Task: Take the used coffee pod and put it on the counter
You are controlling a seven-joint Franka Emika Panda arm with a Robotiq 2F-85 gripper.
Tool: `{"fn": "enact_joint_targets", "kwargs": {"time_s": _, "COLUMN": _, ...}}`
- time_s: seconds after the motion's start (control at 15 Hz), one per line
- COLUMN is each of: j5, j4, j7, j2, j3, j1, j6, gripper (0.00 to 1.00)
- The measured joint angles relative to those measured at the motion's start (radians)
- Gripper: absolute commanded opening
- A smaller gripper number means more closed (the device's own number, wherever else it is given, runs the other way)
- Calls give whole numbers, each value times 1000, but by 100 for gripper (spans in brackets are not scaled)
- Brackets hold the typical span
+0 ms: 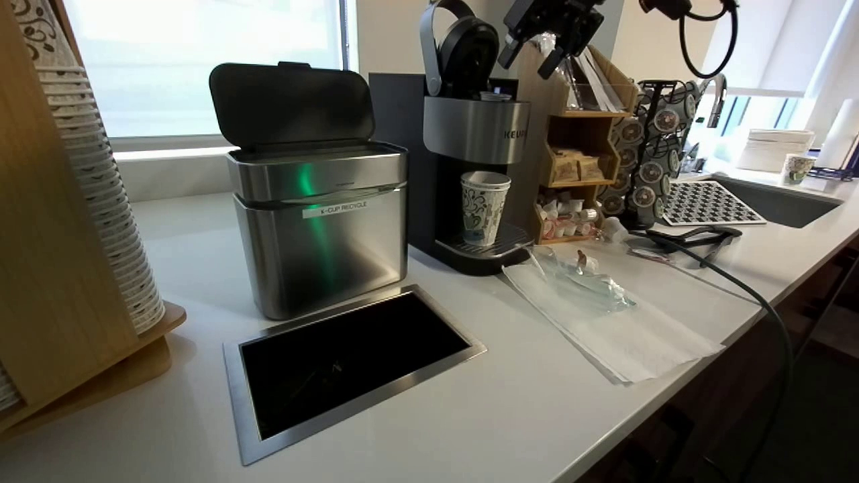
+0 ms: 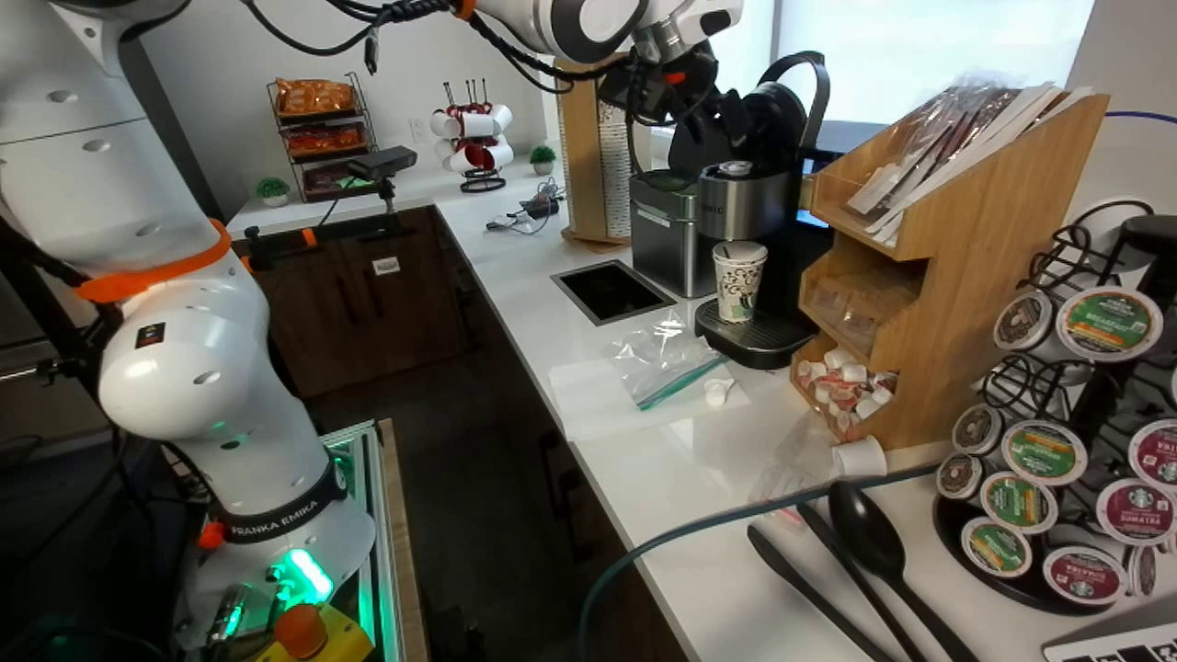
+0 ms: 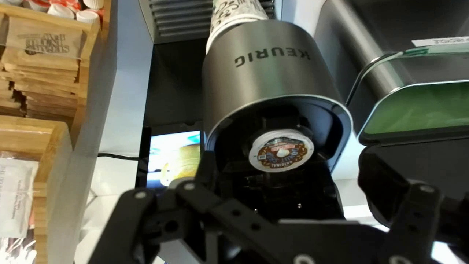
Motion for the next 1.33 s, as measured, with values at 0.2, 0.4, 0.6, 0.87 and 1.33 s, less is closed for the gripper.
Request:
{"fn": "enact_joint_targets", "kwargs": {"time_s": 0.2, "j5": -21, "j4": 37, "j7": 10, "j2": 70, "j3": 9, "j1": 0, "j6": 48, "gripper": 100}}
{"fn": "enact_joint_targets", "kwargs": {"time_s": 0.4, "j5": -57, "j4": 60, "j7": 77, "j2": 107, "j3": 13, "j1": 0, "j6": 80, "gripper": 100}}
{"fn": "enact_joint_targets", "kwargs": {"time_s": 0.6, "j5": -70, "j4": 72, "j7": 120, "j2": 114, "j3": 19, "j1": 1, "j6": 93, "gripper": 100}}
{"fn": "enact_joint_targets", "kwargs": {"time_s": 0.87, "j5": -87, "j4": 84, "j7": 153, "j2": 125, "j3": 26, "j1": 2, "j6": 93, "gripper": 100}}
{"fn": "enact_joint_targets", "kwargs": {"time_s": 1.33, "j5": -137, "j4": 95, "j7": 217, "j2": 150, "j3": 28, "j1": 4, "j6": 92, "gripper": 91}}
